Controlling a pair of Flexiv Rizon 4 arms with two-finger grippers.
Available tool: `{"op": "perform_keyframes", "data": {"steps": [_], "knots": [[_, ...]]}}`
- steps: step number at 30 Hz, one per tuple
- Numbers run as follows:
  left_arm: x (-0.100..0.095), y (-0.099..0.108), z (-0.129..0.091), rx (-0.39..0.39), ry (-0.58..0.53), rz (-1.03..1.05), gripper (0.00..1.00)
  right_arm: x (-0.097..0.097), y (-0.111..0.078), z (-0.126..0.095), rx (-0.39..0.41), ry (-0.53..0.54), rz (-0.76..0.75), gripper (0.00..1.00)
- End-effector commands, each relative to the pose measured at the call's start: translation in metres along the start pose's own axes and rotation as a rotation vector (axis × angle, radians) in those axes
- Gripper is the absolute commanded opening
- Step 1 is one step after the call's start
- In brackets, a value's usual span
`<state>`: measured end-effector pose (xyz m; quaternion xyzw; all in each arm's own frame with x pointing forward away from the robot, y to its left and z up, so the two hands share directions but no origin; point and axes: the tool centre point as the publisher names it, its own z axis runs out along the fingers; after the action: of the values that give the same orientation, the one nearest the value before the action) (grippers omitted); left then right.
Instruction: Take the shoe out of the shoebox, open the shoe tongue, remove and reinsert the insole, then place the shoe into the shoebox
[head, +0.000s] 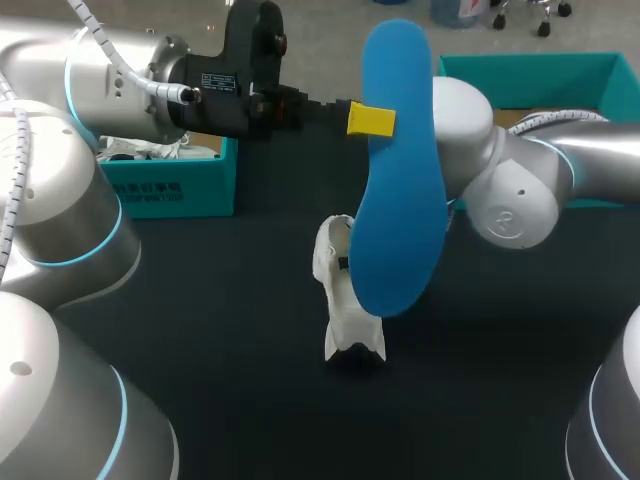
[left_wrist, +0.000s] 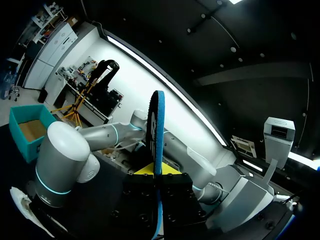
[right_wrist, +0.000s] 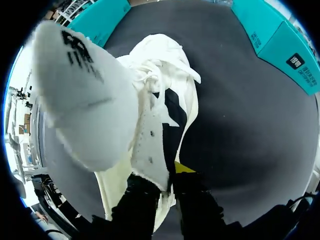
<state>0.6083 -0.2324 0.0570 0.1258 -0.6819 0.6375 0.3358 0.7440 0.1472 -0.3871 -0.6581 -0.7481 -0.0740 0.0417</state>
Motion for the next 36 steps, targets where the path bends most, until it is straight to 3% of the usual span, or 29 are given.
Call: {"op": "perform_keyframes", "data": {"steps": [1,4,15,28,36], "knots": [[-0.001,0.000,0.002,0.001,0.000,0.000,0.00,0.000,0.002,0.001,0.013,0.010,-0.003,1.00],[-0.001,0.000,0.002,0.001,0.000,0.000,0.00,0.001,0.000,-0.009,0.021,0.005,-0.013,1.00],[-0.001,0.000,0.002,0.001,0.000,0.000,0.00,0.000,-0.004,-0.061,-0.031,0.258,-0.045,1.00],[-0.001,0.000,0.002,0.001,0.000,0.000,0.00,0.000,-0.004,-0.061,-0.031,0.258,-0.045,1.00],[-0.001,0.000,0.002,0.001,0.000,0.000,0.00,-0.017,0.021,-0.098,0.003,0.582,0.106,1.00]]}}
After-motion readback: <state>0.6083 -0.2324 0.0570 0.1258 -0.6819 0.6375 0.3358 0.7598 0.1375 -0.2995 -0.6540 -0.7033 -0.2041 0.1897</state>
